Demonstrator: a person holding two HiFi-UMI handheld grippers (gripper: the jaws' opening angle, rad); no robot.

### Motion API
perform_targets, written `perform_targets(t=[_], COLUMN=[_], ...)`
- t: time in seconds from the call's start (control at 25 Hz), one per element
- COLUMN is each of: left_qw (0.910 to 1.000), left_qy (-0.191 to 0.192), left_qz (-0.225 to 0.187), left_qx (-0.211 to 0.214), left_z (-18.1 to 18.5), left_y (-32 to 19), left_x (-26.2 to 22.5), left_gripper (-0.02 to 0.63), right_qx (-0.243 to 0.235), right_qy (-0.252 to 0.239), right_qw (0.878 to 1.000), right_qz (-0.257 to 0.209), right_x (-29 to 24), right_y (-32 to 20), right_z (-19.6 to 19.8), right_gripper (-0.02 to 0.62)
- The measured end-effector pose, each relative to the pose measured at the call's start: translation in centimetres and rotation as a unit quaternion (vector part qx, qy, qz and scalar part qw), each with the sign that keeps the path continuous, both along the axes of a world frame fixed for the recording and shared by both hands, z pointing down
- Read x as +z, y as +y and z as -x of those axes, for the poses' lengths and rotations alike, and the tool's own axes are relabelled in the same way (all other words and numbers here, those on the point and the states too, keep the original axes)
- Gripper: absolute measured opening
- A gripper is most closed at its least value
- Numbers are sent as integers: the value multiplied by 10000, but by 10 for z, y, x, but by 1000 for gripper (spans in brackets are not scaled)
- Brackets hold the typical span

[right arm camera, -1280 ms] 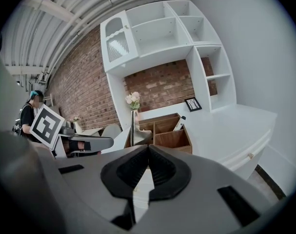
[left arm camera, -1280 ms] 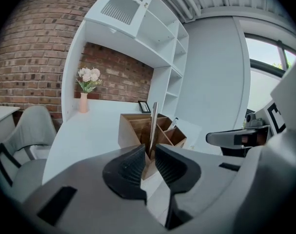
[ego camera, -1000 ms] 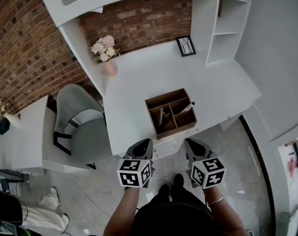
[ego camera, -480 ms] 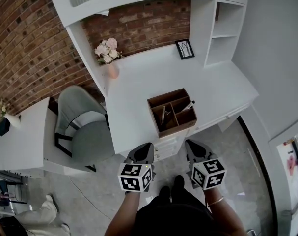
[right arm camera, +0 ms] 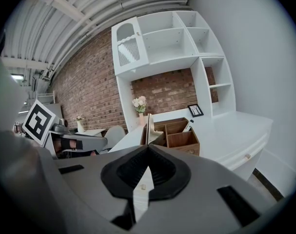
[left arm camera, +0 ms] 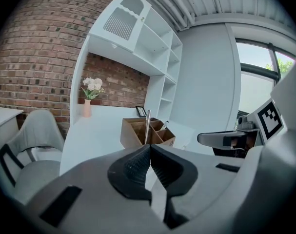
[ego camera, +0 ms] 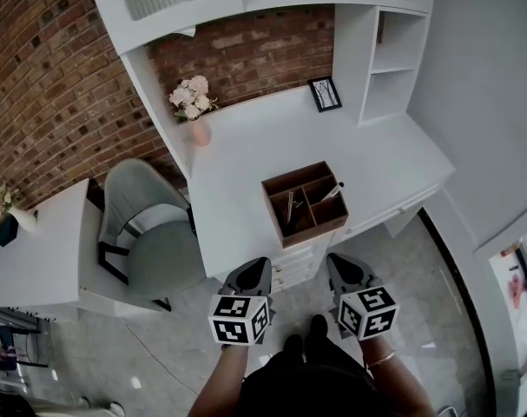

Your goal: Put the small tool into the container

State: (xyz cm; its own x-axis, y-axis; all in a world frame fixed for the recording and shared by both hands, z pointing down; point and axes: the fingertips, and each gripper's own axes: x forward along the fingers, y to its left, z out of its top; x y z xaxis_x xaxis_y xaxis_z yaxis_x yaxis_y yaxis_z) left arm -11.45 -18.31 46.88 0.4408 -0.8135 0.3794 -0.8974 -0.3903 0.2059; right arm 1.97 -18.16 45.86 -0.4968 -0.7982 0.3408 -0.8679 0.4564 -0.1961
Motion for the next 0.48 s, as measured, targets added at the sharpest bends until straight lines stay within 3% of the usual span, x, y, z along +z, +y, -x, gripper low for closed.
perform_targets(t=[0.48], left_qw=[10000], left_qy=[-86], left_qz=[9], left_qx=[32], left_z=[-7], left_y=[-9], left_x=[-2], left_gripper=[11], right_qx=[-47], right_qy=[-21], right_qw=[10000], right_qz=[51], right_x=[4], right_y=[-7], right_z=[-1], right_gripper=[5])
